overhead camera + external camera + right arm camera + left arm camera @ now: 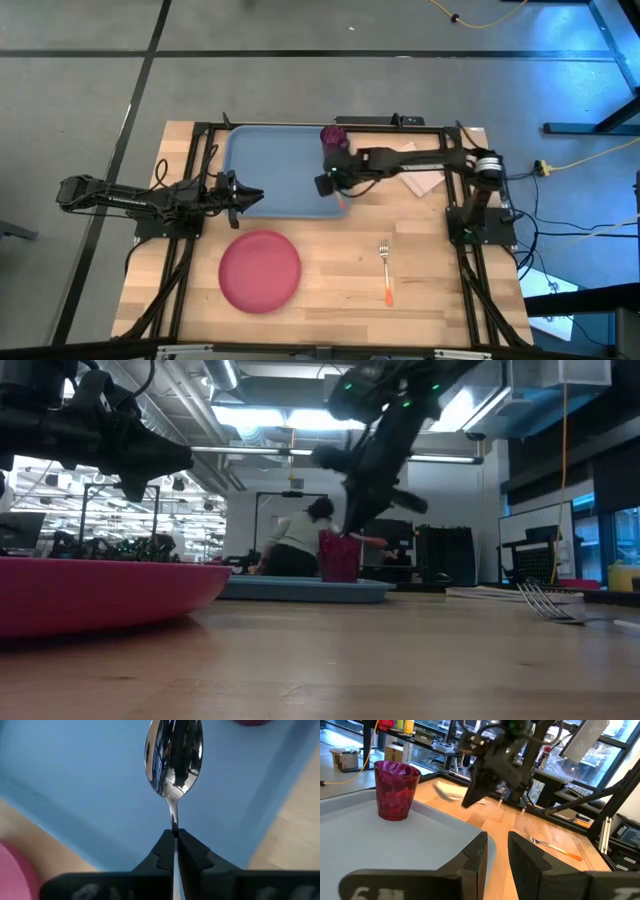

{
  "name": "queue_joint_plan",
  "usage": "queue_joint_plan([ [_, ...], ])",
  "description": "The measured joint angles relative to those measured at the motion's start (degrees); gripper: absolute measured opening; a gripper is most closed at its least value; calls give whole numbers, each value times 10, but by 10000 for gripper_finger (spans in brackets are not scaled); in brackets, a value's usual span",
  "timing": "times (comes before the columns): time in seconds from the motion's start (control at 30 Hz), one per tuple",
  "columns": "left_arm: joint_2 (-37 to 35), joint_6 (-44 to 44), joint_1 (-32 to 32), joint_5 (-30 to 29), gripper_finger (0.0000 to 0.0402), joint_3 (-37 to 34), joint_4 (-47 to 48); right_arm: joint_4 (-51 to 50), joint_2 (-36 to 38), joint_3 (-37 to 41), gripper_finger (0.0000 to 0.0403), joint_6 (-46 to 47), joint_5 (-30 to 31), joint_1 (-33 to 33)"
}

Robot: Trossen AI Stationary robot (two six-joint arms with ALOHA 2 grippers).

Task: Pick and place plate/cup/fork/spoon on tray
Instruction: Put the orange spoon on the blue tray

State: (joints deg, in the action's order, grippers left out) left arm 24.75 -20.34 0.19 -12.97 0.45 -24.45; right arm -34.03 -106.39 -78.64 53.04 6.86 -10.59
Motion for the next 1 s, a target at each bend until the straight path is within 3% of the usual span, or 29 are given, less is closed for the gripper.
queue_joint_plan([
  [0.3,0,0,0,0,69,0,0,-1,-86,-29,9,-7,-15,-28],
  [0.63,0,-1,0,0,69,0,0,10,-90,-29,11,22,-14,-40],
  [0.8,0,-2,0,4,69,0,0,17,-90,-24,33,21,-13,-39],
  [1.0,0,-3,0,4,69,0,0,27,-90,-24,50,18,27,-38],
])
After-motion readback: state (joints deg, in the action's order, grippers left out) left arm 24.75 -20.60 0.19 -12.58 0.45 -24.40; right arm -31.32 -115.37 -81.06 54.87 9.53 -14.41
